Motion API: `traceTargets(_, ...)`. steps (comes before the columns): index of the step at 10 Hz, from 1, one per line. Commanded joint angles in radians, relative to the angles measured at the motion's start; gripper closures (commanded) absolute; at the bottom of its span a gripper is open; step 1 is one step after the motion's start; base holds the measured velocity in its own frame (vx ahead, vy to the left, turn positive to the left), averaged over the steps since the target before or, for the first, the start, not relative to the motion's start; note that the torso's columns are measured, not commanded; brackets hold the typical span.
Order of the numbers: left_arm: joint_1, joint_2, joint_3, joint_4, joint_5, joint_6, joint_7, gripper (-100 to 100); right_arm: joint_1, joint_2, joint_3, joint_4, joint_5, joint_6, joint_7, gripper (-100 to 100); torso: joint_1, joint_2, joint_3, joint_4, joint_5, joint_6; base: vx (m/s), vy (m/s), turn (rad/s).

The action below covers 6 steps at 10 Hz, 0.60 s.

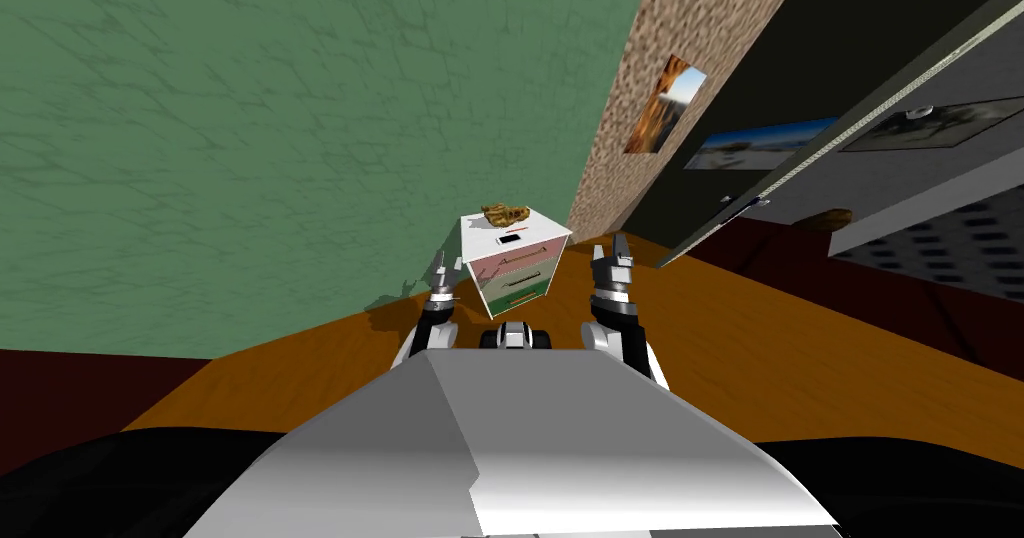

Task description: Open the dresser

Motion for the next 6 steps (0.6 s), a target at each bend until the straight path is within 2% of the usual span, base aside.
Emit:
traceTargets(1,-0.018,0.005,-0.001,0.071,0.020,-0.013,0.013,-100,0.000,0.000,0.000,0.000,0.000,0.000,0.000,0,-0.002,0.001,0.001,0.000,0.000,0.000,0.082,-0.198,0.147)
traceTargets(6,-0.050,0.010,-0.004,0.209,0.059,-0.036,0.036,-100,0.000,0.000,0.000,0.000,0.000,0.000,0.000,0,0.001,0.000,0.000,0.000,0.000,0.000,0.095,-0.170,0.171)
